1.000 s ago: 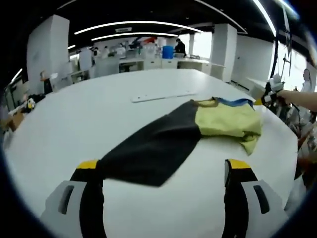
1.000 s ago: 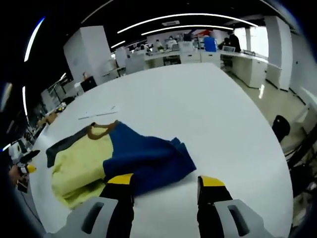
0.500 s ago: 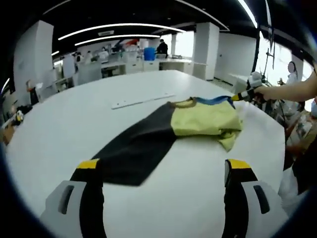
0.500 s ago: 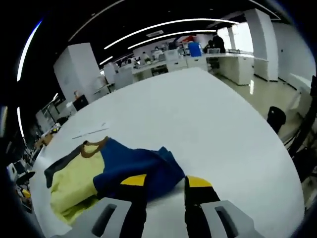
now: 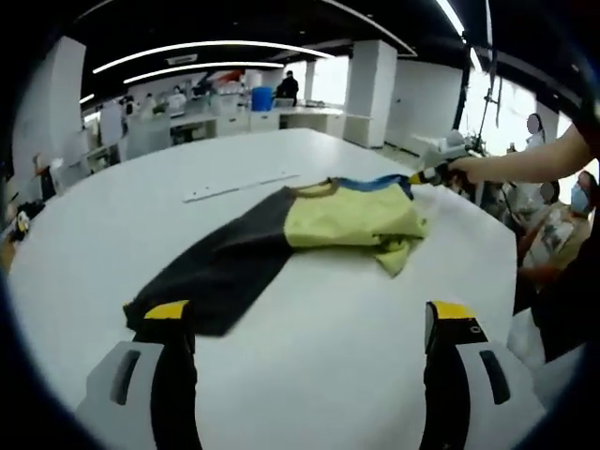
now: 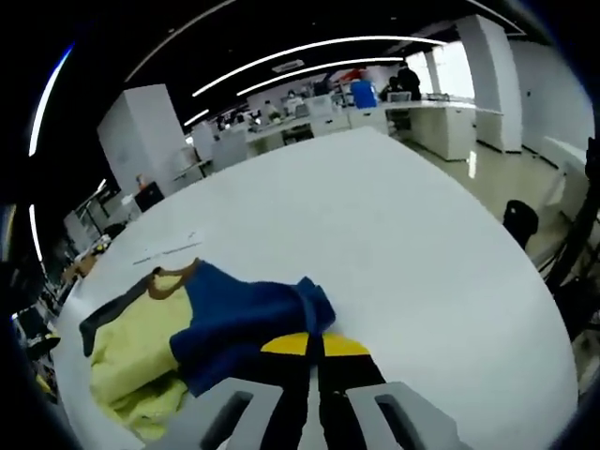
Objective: Fold the garment on the visible template until the final outline fits inside the template.
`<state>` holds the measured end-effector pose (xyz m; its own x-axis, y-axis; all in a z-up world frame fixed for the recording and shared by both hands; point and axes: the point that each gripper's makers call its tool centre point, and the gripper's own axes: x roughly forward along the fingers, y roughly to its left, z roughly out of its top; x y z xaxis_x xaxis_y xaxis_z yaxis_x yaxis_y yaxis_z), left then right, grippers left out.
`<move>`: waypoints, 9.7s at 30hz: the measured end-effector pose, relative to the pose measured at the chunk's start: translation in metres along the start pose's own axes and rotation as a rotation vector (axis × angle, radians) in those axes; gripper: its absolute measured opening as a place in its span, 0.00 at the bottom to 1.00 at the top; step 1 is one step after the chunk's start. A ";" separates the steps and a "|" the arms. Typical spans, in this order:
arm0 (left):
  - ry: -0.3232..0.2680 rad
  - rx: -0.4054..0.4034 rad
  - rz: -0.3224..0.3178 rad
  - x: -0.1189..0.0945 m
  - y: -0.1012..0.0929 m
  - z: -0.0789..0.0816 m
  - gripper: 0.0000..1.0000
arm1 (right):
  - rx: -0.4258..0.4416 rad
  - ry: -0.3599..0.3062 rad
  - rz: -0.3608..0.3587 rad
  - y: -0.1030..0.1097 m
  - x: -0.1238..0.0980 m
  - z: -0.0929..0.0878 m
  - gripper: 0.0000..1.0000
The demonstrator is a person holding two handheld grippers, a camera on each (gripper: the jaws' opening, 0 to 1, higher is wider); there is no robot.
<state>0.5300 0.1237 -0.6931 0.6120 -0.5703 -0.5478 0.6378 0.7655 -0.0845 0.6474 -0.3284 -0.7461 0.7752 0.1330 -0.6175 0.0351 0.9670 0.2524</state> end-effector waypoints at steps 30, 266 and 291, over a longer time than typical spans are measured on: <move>0.003 0.041 -0.012 -0.004 -0.019 -0.001 0.97 | -0.325 0.001 0.258 0.171 0.014 0.010 0.00; -0.031 0.069 0.003 -0.029 -0.028 -0.003 0.97 | -0.081 0.068 -0.410 -0.082 -0.124 -0.060 0.30; -0.012 0.099 -0.056 -0.007 -0.046 0.005 0.96 | -0.176 0.071 0.088 0.067 -0.106 -0.065 0.77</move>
<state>0.4986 0.0906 -0.6814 0.5791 -0.6156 -0.5345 0.7142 0.6992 -0.0315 0.5269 -0.2632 -0.7122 0.7237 0.2281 -0.6513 -0.1466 0.9731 0.1779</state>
